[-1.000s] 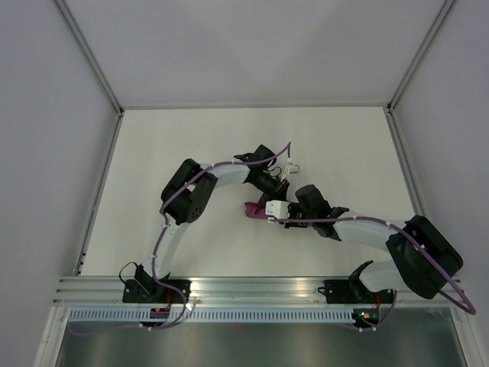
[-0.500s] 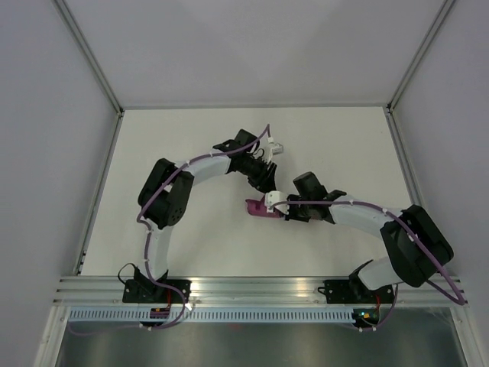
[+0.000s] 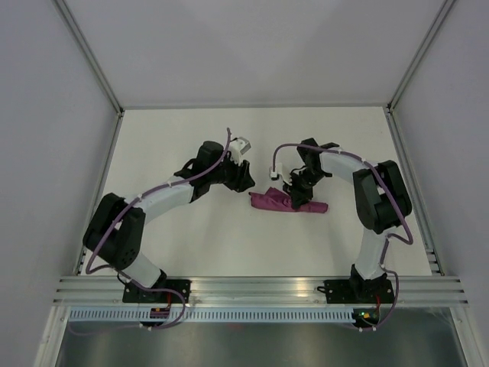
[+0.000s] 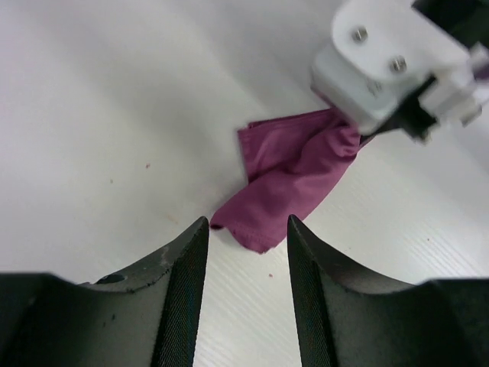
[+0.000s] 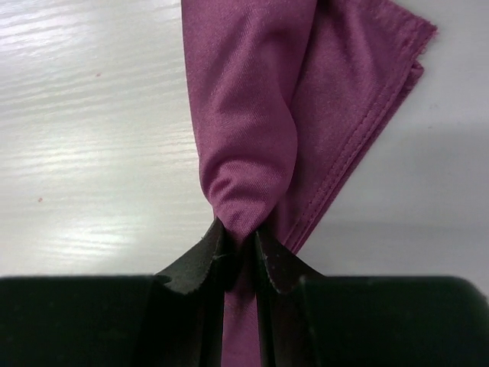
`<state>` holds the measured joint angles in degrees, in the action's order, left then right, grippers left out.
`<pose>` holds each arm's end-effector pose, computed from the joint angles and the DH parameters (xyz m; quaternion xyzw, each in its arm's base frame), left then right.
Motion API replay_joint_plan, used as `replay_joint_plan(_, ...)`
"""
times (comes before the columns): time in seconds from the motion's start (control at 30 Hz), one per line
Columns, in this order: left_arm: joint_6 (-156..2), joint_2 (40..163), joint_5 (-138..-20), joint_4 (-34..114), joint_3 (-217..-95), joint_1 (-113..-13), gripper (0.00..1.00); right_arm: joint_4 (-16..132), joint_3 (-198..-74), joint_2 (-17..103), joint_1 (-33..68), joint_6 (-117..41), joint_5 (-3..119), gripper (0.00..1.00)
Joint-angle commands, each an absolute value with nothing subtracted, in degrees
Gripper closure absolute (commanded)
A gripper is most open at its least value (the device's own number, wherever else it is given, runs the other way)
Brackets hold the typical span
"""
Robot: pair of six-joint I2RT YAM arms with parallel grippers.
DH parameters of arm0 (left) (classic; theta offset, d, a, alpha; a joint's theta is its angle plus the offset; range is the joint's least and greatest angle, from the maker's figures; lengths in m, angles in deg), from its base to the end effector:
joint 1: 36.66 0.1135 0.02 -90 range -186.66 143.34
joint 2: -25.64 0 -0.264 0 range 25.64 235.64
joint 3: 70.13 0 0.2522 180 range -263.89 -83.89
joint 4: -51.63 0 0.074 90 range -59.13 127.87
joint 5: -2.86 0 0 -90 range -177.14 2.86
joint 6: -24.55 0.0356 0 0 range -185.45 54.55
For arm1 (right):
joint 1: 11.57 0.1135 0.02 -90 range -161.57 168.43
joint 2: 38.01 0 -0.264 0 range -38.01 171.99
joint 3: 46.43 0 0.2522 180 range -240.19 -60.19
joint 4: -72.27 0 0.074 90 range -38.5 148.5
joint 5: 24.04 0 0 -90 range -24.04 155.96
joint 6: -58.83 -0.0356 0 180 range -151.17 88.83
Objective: Fold the napkin, place the utensils inside, and roll it up
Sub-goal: Roll the napkin at the center of the board.
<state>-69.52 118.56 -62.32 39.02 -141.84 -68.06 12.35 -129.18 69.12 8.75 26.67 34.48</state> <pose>0.2968 -0.1987 0.2267 0.3019 0.8133 -0.3207 0.3802 0.3104 0.1348 0.1578 -0.6165 0.7377 0.2412 0.1324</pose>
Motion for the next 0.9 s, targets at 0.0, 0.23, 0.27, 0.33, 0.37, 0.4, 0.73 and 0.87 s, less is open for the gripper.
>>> replay_joint_plan(0.0, -72.39, 111.35, -71.48, 50.86, -133.48, -69.18, 0.49, -2.91, -137.50, 76.76, 6.98, 34.12, 27.12, 0.82)
replay_joint_plan(0.23, -67.57, 104.39, -83.60, 58.52, -123.26, -78.22, 0.47, -13.21, -148.33, 87.93, 5.22, 38.17, 24.13, 0.82)
replay_joint_plan(0.27, -66.25, 104.74, -86.84, 58.26, -123.78, -80.15, 0.47, -13.82, -148.95, 89.15, 5.13, 38.09, 23.95, 0.82)
replay_joint_plan(0.33, -61.51, 107.46, -90.29, 56.60, -125.36, -85.51, 0.46, -14.70, -150.80, 90.91, 5.13, 38.35, 23.69, 0.81)
replay_joint_plan(0.37, -60.01, 108.95, -92.48, 55.72, -127.55, -87.18, 0.46, -15.58, -151.32, 91.36, 5.13, 38.52, 23.60, 0.82)
replay_joint_plan(0.4, -57.13, 111.83, -93.63, 54.06, -128.87, -90.16, 0.46, -16.02, -152.37, 91.88, 5.04, 38.61, 23.51, 0.81)
replay_joint_plan(0.73, -42.95, 130.12, -99.71, 50.88, -141.80, -99.24, 0.43, -20.68, -156.42, 97.16, 5.04, 40.46, 23.51, 0.80)
replay_joint_plan(0.87, -40.58, 133.65, -98.92, 49.82, -144.62, -99.33, 0.43, -21.91, -158.18, 98.83, 5.04, 40.55, 23.60, 0.81)
